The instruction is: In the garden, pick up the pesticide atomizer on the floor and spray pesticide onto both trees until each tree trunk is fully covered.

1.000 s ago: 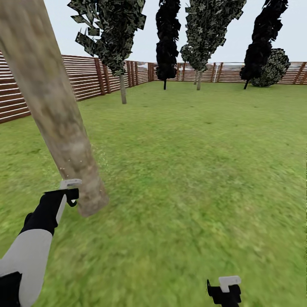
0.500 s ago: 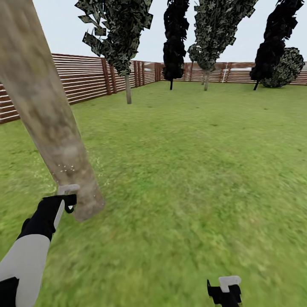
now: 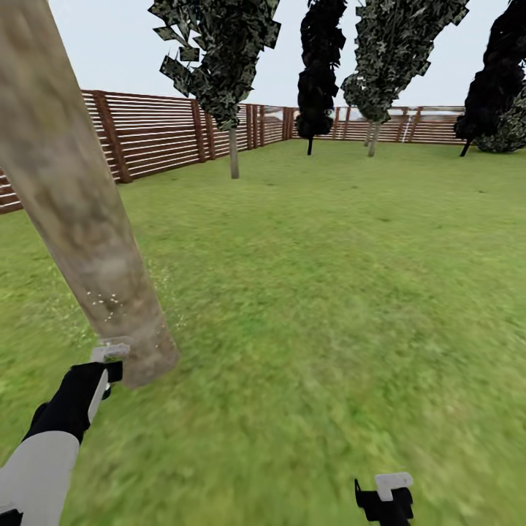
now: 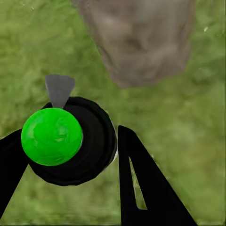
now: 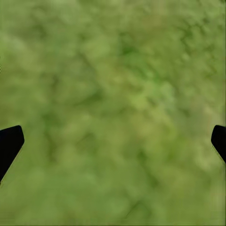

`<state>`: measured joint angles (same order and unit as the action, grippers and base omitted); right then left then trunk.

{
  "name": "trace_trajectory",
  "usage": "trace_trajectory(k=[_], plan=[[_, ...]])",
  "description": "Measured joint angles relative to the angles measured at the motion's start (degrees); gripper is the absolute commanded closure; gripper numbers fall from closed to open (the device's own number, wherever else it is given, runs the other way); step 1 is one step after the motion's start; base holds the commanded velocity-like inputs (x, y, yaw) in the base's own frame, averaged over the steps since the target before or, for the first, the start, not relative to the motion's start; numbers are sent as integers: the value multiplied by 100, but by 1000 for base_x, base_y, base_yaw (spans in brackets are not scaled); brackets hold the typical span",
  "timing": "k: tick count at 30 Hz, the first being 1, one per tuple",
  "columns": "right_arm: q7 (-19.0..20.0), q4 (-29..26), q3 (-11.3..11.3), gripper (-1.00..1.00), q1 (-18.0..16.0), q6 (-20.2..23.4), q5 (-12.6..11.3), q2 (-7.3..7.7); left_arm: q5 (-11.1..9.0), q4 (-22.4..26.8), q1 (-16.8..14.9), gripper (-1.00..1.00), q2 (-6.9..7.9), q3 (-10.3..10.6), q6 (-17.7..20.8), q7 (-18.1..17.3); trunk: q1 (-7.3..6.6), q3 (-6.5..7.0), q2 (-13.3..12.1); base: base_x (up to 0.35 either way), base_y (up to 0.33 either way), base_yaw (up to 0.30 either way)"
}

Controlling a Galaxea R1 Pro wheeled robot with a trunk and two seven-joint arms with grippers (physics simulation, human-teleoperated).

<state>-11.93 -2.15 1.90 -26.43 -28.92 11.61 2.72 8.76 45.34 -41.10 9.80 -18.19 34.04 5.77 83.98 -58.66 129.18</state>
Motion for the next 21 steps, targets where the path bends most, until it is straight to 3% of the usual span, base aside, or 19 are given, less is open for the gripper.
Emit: trace_trajectory(k=[3,5,10,17,21], plan=[[1,2,-7,-100,0,0,0,-3,16,-20,170,100,15,-348,-18,15,-1,1,0,255,-173,277],[4,4,-8,-100,0,0,0,-8,13,-85,202,100,14,-433,-31,19,-1,1,0,261,-171,197],[-4,-1,1,-100,2,-9,0,-6,4,-563,206,100,-21,-404,-677,27,-1,1,0,266,-169,24],[-5,-2,0,-100,1,-10,0,1,22,-565,203,100,-54,-400,-722,35,2,1,0,46,-260,12],[-4,0,0,-100,0,-10,0,0,23,-554,204,100,-47,-434,-728,35,2,1,0,0,-273,235]])
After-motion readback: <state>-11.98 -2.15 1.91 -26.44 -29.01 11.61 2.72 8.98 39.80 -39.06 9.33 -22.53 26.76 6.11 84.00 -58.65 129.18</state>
